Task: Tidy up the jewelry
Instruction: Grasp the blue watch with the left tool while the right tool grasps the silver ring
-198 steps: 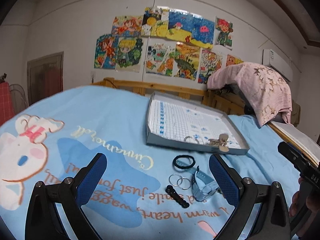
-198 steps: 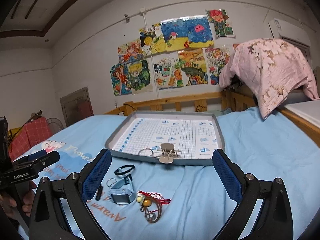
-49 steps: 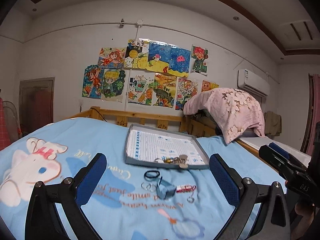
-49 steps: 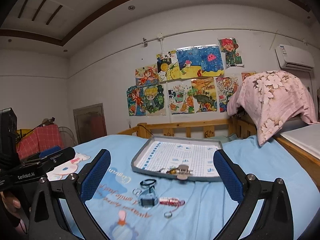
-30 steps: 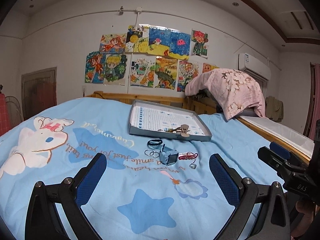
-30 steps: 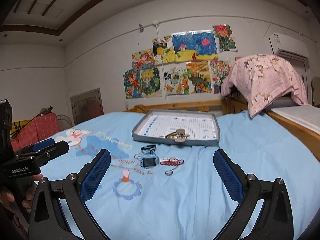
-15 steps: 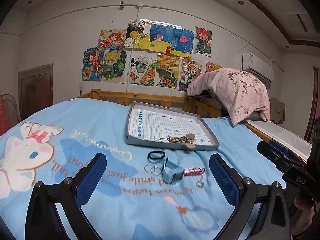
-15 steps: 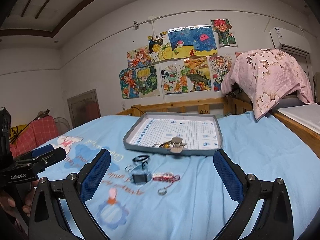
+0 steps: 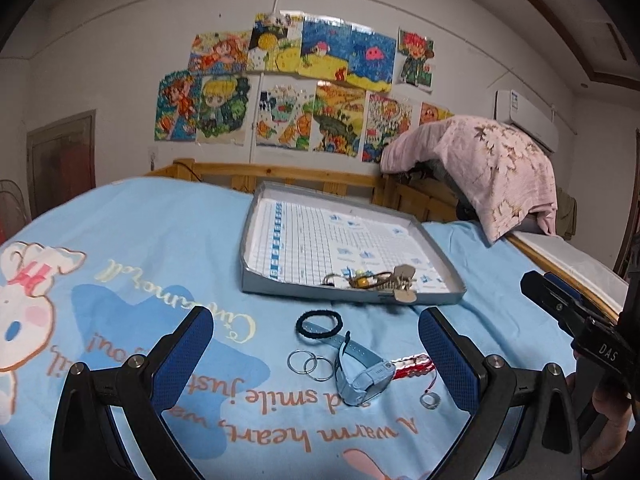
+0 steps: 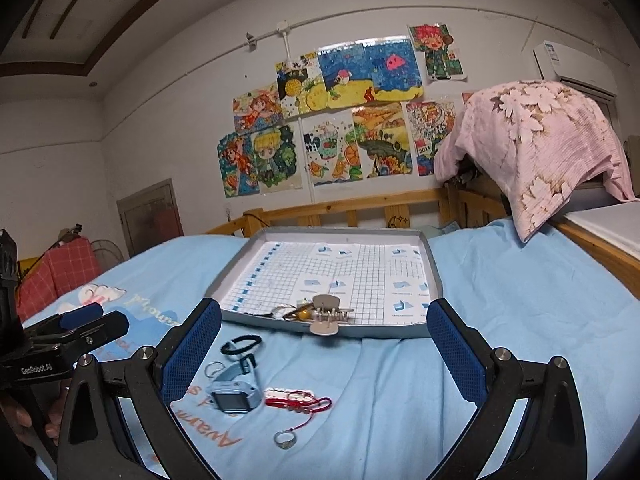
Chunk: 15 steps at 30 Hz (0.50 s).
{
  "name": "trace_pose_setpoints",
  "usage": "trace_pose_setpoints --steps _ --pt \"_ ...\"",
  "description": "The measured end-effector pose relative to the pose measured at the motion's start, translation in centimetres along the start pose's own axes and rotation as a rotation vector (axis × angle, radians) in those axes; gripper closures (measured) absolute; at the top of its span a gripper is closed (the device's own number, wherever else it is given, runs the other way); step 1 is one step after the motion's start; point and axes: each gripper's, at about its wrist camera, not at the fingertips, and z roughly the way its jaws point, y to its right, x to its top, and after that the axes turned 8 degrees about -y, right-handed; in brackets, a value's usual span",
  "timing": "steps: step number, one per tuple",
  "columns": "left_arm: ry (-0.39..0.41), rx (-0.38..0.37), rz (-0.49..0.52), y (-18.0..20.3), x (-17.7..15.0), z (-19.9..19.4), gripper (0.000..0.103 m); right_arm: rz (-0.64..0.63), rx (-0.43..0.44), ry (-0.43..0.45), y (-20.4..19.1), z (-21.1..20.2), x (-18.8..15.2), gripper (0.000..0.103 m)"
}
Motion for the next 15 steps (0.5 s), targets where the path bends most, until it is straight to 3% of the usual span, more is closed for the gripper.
trace_pose_setpoints --steps 9,11,12,14,15 --pt "-0.124 -0.074 0.004 -0.7 -1.3 3.9 0.000 -0.029 0.028 -0.127 0.7 3.0 -2.3 0.002" --pt "-0.143 -0.107 0.008 -0.8 -1.8 4.5 0.007 -0.041 0.049 -0.158 0.9 3.4 -3.1 0.003" --pt "-0.152 -0.124 0.012 -0.7 -2.0 4.8 0.010 -0.049 0.062 -0.176 0.8 3.6 -3.4 0.006" --pt "-0.177 -0.169 0.029 -0.5 -2.5 5.4 0.021 -0.062 0.089 -0.208 0.7 4.0 -4.0 0.023" --pt "-0.192 -0.192 0.040 -0.4 -2.7 5.7 0.024 -0.070 0.101 -0.225 0.6 4.3 -4.3 0.027"
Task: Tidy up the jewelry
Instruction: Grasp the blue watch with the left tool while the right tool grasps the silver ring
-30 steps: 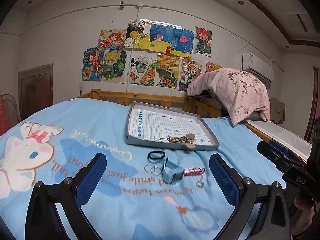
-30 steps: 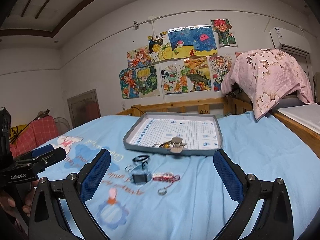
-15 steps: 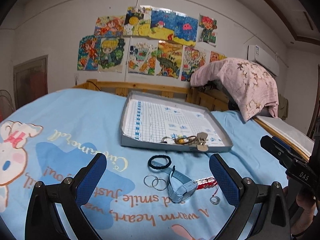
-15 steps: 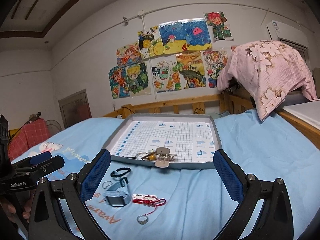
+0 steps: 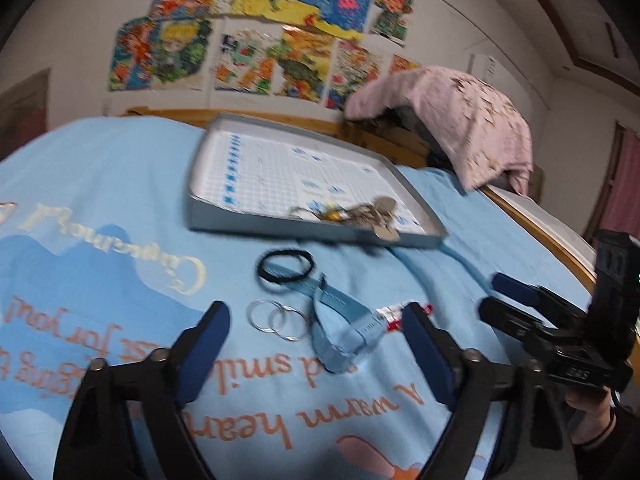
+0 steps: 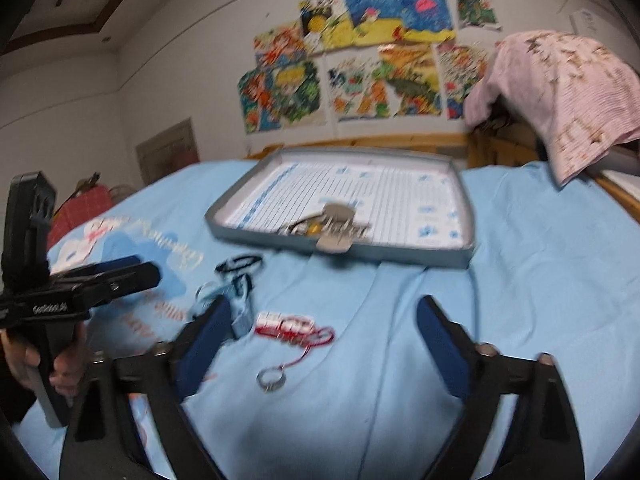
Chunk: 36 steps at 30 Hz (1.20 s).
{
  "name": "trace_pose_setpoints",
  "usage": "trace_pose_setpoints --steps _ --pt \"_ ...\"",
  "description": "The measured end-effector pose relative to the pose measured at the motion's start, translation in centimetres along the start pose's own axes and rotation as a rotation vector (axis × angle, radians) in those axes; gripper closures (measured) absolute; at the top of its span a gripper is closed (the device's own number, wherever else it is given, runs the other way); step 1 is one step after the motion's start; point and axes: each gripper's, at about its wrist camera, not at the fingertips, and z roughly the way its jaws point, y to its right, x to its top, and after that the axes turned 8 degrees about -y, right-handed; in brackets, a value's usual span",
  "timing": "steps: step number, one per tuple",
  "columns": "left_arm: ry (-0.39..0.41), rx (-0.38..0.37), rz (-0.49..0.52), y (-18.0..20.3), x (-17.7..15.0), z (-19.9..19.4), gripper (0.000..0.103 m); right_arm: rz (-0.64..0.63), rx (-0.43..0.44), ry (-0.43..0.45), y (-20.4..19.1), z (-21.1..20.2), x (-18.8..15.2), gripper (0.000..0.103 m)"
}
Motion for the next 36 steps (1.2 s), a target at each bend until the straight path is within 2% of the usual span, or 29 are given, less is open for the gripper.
trace_pose_setpoints --steps 2,5,10,13,22,25,28,36 --pt "-0.027 -0.033 0.014 0.1 -0.2 0.7 0.034 -0.012 0.033 -0.033 -0.1 0.6 -0.3 0.038" --pt "-0.056 -0.068 0.023 0.2 -0.5 1.5 0.046 -0.021 0.082 -0.073 0.0 1.3 -0.8 0.049" --pt "-0.101 -0.120 0.024 0.0 -0.6 2.8 0.057 -0.046 0.141 -0.140 -0.3 2.4 -1.6 0.058" --pt "-0.125 -0.138 0.035 0.2 -0.7 3.5 0.057 -0.069 0.166 -0.184 -0.7 3.2 -2.0 0.064" --pt "-0.178 -0.152 0.018 -0.2 -0.6 5.4 0.060 -0.108 0.186 -0.249 -1.4 3.9 -2.7 0.064" --pt "-0.178 -0.150 0.023 -0.1 -0.6 5.7 0.061 -0.133 0.180 -0.267 -1.9 4.2 -2.8 0.064" --pt "-0.181 -0.148 0.026 0.1 -0.6 5.9 0.061 -0.141 0.173 -0.292 -2.1 4.7 -2.9 0.074" --pt "-0.210 -0.148 0.036 0.4 -0.4 6.9 0.061 -0.142 0.148 -0.348 -2.4 5.6 -3.3 0.074"
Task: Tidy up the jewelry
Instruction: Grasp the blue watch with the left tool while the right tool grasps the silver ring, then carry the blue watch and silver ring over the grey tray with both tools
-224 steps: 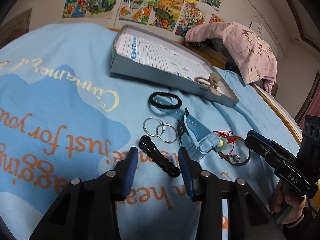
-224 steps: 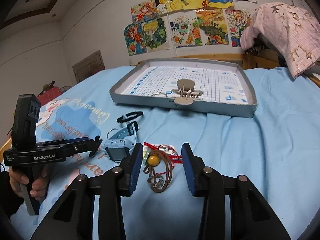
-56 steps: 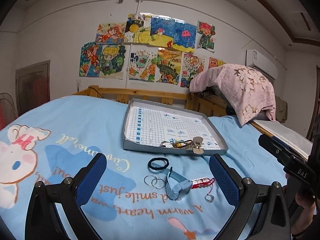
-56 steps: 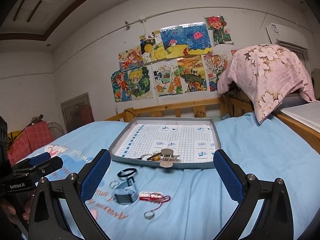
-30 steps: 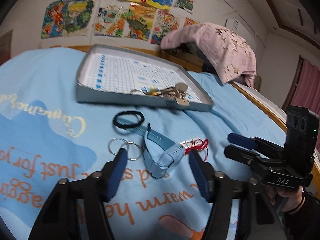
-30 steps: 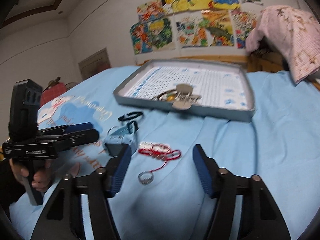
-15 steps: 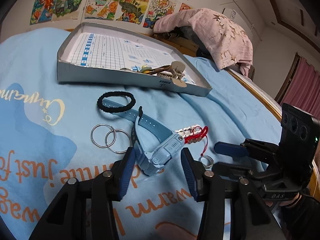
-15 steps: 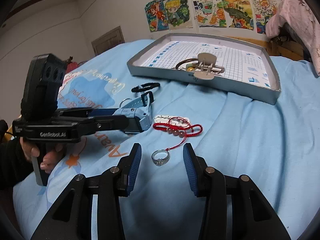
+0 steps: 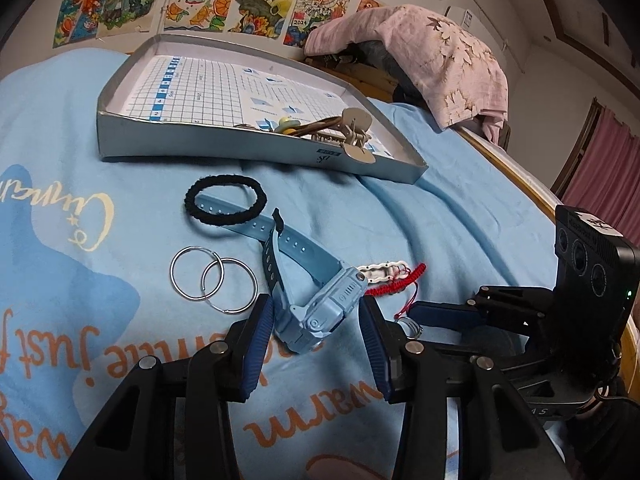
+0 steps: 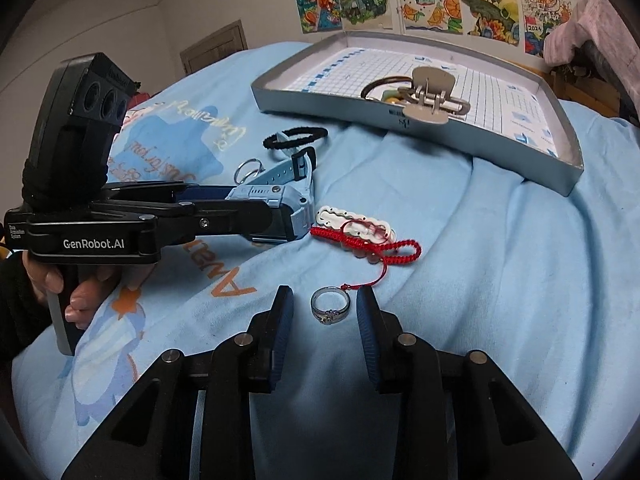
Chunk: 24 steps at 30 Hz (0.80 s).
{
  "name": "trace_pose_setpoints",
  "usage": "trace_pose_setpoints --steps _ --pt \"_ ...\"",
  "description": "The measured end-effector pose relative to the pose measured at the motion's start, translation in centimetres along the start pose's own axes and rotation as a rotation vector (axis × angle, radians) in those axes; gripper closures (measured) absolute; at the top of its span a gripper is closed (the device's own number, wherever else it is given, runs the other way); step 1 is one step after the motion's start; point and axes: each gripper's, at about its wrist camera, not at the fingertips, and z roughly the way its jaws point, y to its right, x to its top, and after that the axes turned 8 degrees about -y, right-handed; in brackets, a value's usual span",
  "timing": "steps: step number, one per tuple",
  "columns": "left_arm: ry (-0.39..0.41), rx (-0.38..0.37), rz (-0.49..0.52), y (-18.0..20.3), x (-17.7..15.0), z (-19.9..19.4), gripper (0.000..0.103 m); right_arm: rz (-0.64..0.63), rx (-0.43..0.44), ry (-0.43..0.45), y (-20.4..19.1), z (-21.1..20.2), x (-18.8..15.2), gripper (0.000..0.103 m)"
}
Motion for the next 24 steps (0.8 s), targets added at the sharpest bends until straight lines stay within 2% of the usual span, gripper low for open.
trace_pose_setpoints --steps 9,12,13,18,24 --pt "-0.007 -0.002 0.008 0.1 0.1 0.3 0.063 0.005 -0.002 -0.022 -0.1 0.4 0.0 0.074" --pt "0.000 -0.001 0.015 0.2 -0.2 0.2 0.070 0.009 -0.004 -0.021 -0.1 0.5 0.1 0.085" --pt "-0.004 -0.002 0.021 0.3 -0.4 0.1 0.070 0.014 -0.002 -0.022 -0.1 0.5 0.1 0.085" --pt "0.004 0.007 0.039 0.8 -0.8 -0.6 0.072 0.025 0.020 -0.005 -0.1 -0.1 -0.2 0.085" --pt "0.008 -0.024 0.049 1.5 -1.4 -2.9 0.075 0.041 0.065 0.049 0.3 -1.8 -0.6 0.085"
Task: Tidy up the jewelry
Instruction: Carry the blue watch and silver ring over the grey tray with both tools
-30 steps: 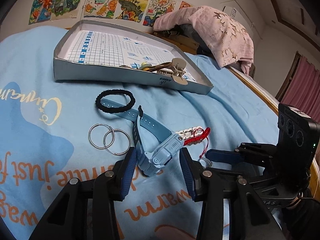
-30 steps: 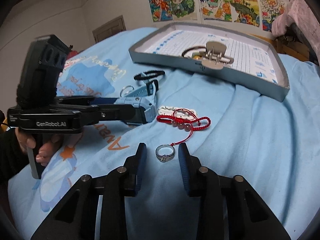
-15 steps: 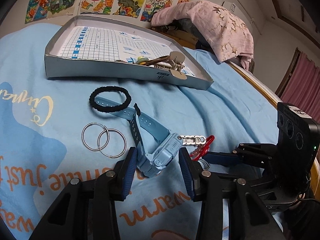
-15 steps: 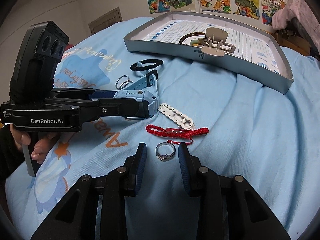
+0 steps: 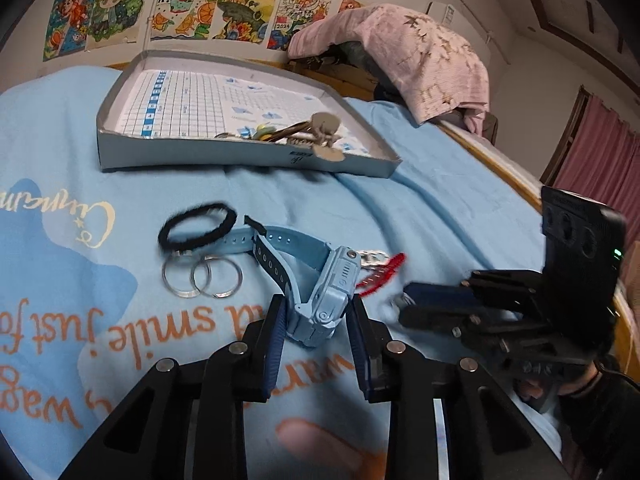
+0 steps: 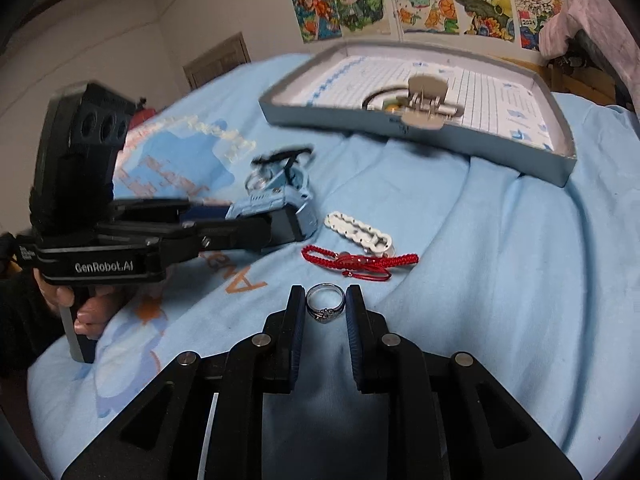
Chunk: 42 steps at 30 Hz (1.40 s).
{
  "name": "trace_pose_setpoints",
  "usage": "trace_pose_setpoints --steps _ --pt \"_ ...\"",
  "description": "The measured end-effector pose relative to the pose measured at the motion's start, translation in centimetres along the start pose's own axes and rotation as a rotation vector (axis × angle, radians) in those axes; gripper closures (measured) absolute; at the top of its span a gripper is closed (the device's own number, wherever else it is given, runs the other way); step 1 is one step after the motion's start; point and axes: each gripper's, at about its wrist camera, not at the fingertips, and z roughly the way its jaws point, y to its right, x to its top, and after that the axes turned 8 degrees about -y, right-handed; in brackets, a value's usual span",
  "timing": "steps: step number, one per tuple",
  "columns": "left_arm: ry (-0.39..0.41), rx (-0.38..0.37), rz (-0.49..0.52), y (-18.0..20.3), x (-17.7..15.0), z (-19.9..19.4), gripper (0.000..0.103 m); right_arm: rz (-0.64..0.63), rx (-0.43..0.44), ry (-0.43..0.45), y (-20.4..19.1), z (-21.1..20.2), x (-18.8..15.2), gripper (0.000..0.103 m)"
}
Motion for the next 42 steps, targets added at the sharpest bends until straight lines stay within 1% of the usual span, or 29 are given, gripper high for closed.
trace_pose_setpoints --steps 3,7,10,14,17,19,21,24,31,33,34,35,36,39,42 --pt "-0.003 -0.034 -0.012 0.4 -0.4 -1.3 0.076 0.018 0.015 0.038 0.5 -1.1 0.1 0.085" --pt "-0.026 -0.115 -0.041 1.1 -1.1 -2.5 0.077 0.029 0.020 0.076 0.8 -2.0 0.3 0.085" --pt "-0.036 -0.158 -0.054 1.6 -1.6 -3.0 0.077 0.033 0.016 0.095 0.9 -2.4 0.3 0.085" --pt "-0.056 -0.202 -0.055 2.3 -2.0 -3.1 0.077 0.047 0.003 0.122 1.3 -3.2 0.5 0.085" --pt "-0.070 -0.257 -0.066 2.8 -1.9 -2.9 0.077 0.068 -0.009 0.146 2.1 -3.9 0.5 0.085" --pt "-0.075 -0.263 -0.057 3.5 -1.6 -2.6 0.077 0.085 -0.017 0.162 2.6 -4.4 0.4 0.085" --pt "-0.070 -0.261 -0.046 3.9 -1.3 -2.4 0.077 0.105 -0.026 0.179 3.2 -4.8 0.5 0.085" --pt "-0.047 -0.287 -0.049 4.2 -0.5 -2.2 0.077 0.133 -0.040 0.203 4.2 -5.3 0.5 0.085" --pt "0.009 -0.317 -0.068 3.9 1.9 -1.7 0.077 0.200 -0.058 0.242 6.1 -5.9 0.3 0.085" --pt "0.019 -0.348 -0.076 3.5 2.5 -1.6 0.077 0.215 -0.062 0.253 6.6 -5.8 0.4 0.085" --pt "0.025 -0.413 -0.107 3.0 2.8 -1.5 0.077 0.220 -0.065 0.258 6.7 -5.8 0.4 0.085" --pt "0.027 -0.447 -0.131 2.7 2.9 -1.3 0.077 0.225 -0.068 0.265 6.8 -5.8 0.4 0.085" --pt "0.029 -0.461 -0.147 2.4 2.9 -1.2 0.077 0.228 -0.067 0.268 7.0 -5.8 0.6 0.085" --pt "0.029 -0.415 -0.137 2.3 2.7 -0.5 0.077 0.231 -0.071 0.270 7.3 -5.5 0.8 0.085" --pt "-0.003 -0.412 -0.145 2.0 2.1 0.6 0.077 0.232 -0.074 0.263 7.3 -5.2 0.9 0.085"
